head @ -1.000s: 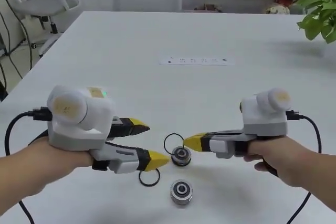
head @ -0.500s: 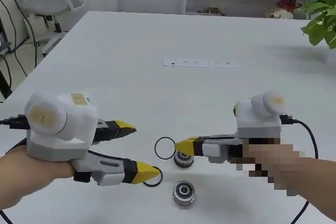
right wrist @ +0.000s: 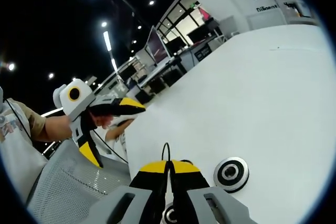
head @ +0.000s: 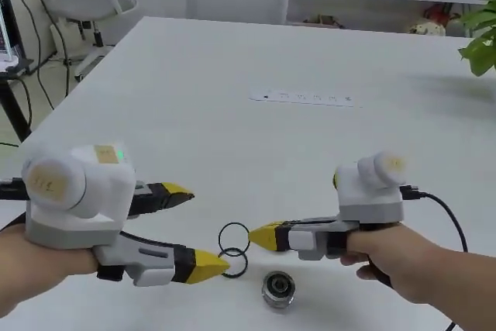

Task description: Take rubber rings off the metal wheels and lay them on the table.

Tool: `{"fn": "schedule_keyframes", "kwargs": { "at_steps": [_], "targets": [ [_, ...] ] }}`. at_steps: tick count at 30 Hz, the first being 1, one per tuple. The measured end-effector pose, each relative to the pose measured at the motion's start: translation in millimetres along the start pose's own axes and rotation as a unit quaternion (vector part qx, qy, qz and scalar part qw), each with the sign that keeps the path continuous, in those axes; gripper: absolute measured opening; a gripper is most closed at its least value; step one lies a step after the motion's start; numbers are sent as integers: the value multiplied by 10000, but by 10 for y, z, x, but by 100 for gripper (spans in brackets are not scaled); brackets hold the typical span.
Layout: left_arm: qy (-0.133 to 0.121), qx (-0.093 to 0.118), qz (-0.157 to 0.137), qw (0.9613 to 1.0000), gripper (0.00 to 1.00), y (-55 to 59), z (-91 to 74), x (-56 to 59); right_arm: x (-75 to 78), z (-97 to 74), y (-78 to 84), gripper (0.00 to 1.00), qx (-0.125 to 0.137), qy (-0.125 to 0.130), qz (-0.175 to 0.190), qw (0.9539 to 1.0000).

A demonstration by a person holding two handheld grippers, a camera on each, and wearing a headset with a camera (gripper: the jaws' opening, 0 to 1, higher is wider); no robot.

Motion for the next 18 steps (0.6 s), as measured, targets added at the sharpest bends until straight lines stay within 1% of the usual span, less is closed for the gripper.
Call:
{"fn": "schedule_keyframes", "kwargs": {
  "at_steps": [7, 18],
  "targets": [
    [-51, 5, -56, 10000, 69, 51, -41, 2, 12, 80, 99, 0, -196, 39, 44, 9998],
    [-71, -15, -117, 9999, 69, 107, -67, 6, 63, 117, 171, 0, -318, 88, 174, 9993]
  ]
}}
Point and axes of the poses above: the centre of the closed fingertips' face, and the gripper's own axes: z roughly forward along the fingers, x roughly to its right, y roughly out of its underside, the point moved 3 cm from there along -z, roughly backward along the fingers, and after that the axes turned 15 degrees about y, right-handed, at the moved point
